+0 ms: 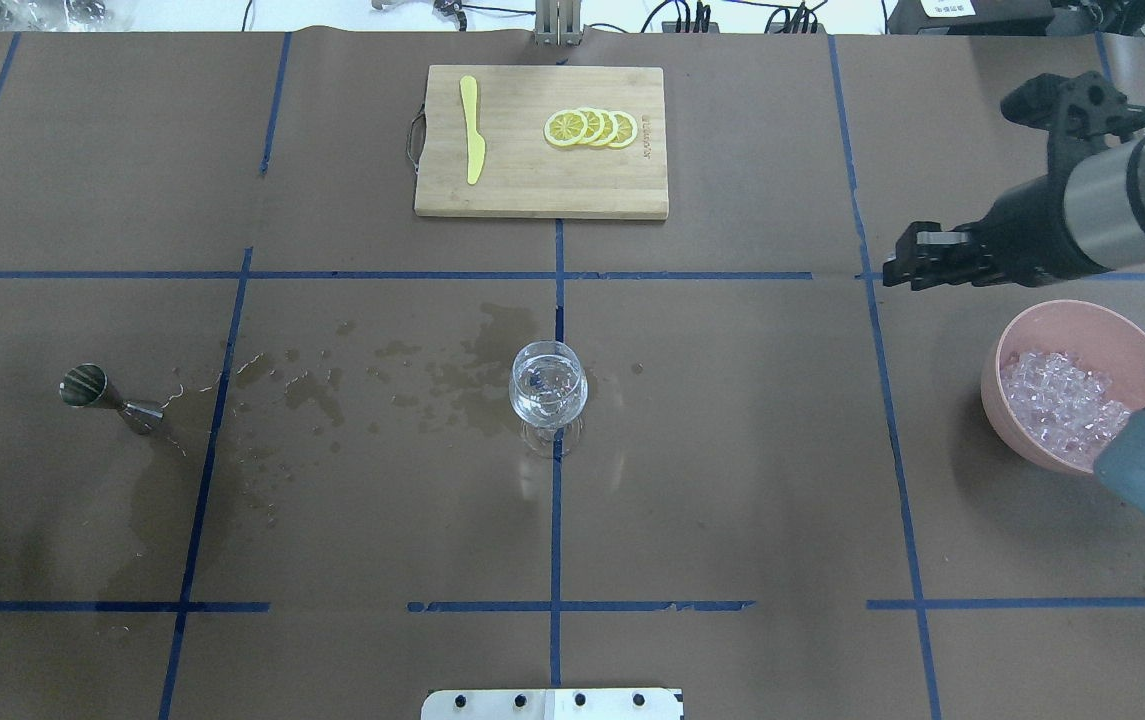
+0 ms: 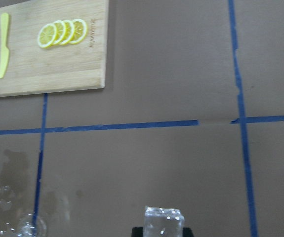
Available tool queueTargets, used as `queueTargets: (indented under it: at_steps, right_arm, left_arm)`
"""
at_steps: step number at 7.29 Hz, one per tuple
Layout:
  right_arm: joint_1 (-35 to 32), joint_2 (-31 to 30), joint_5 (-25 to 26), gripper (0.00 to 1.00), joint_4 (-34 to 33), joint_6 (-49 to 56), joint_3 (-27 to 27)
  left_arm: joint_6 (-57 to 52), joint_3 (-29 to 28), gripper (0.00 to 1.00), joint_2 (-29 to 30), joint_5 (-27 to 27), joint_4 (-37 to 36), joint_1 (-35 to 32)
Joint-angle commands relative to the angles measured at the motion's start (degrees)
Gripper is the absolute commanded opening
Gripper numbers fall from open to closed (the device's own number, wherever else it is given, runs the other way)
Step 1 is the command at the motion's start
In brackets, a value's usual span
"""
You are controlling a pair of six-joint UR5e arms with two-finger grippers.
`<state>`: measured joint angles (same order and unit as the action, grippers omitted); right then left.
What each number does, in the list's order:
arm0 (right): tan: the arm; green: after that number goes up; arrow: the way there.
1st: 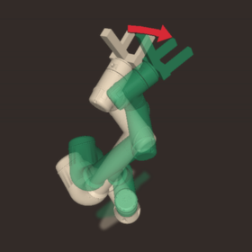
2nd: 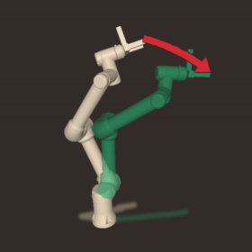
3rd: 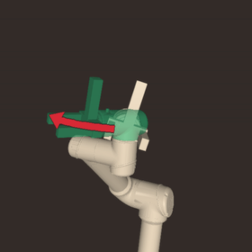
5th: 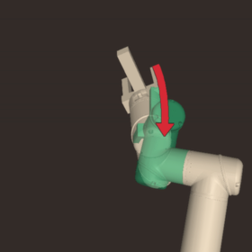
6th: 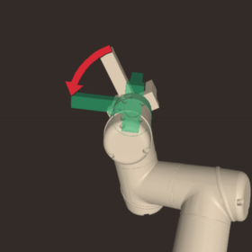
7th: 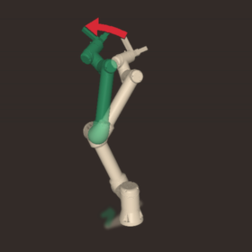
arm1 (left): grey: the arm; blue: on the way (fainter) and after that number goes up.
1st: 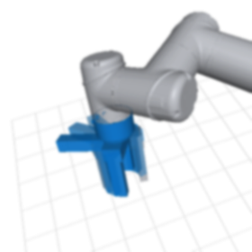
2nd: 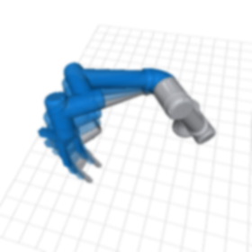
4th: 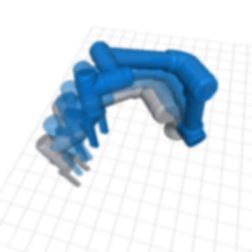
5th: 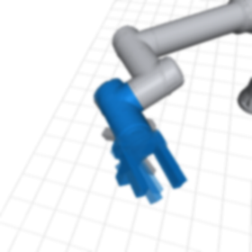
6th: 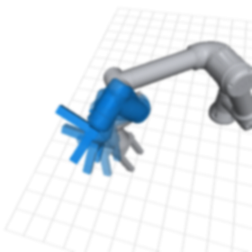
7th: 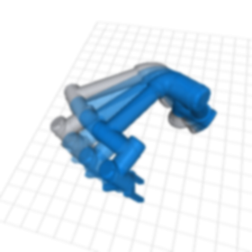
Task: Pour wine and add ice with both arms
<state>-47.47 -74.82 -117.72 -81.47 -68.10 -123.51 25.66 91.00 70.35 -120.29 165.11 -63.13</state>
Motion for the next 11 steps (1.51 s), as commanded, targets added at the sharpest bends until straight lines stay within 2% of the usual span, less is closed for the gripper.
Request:
queueTargets:
  at_steps: [1,2,3,4,7,11]
  right_arm:
    - [9.3,11.0,7.8,0.00,-11.4,-5.1,-0.6]
    - [13.5,15.4,12.4,0.00,-16.4,-7.4,-0.4]
    - [17.8,17.8,16.7,0.00,-18.3,-8.7,0.0]
    - [19.7,18.6,18.0,0.00,-18.4,-9.9,0.6]
    - [20.3,25.8,18.2,0.00,-19.8,-9.9,6.7]
    - [20.6,28.9,18.1,0.00,-19.9,-10.0,10.5]
  left_arm:
    - [0.4,0.7,1.00,6.9,-6.1,-13.0,-5.1]
    - [0.6,2.9,1.00,9.0,-6.8,-21.0,-5.2]
    - [0.5,7.4,1.00,11.9,-7.0,-31.9,-5.8]
    - [0.5,9.7,1.00,14.3,-6.8,-37.4,-6.3]
    - [1.1,10.9,1.00,15.2,-6.9,-37.8,-6.6]
    - [4.8,11.2,1.00,15.3,-6.5,-37.5,-6.6]
